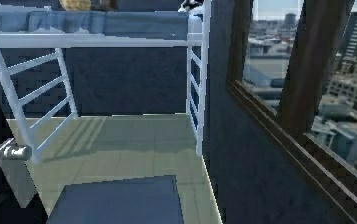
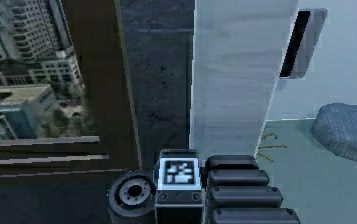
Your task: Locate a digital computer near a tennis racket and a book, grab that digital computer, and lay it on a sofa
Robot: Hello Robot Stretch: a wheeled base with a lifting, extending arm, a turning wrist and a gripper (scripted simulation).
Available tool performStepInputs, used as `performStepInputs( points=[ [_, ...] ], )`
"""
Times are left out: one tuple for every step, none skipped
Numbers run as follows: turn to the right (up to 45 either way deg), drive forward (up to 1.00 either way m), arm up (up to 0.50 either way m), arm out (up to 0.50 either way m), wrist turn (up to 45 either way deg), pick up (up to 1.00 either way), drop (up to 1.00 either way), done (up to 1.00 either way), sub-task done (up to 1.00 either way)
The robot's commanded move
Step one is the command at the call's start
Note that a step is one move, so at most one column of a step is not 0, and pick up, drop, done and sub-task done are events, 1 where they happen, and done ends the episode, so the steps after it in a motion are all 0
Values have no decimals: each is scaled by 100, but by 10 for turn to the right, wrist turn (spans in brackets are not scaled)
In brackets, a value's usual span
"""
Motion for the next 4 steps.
performStepInputs(
  points=[
    [-150, 0, 0, 0, 0, 0, 0, 0, 0],
    [0, 85, 0, 0, 0, 0, 0, 0, 0],
    [-450, 0, 0, 0, 0, 0, 0, 0, 0],
    [-30, 0, 0, 0, 0, 0, 0, 0, 0]
  ],
)
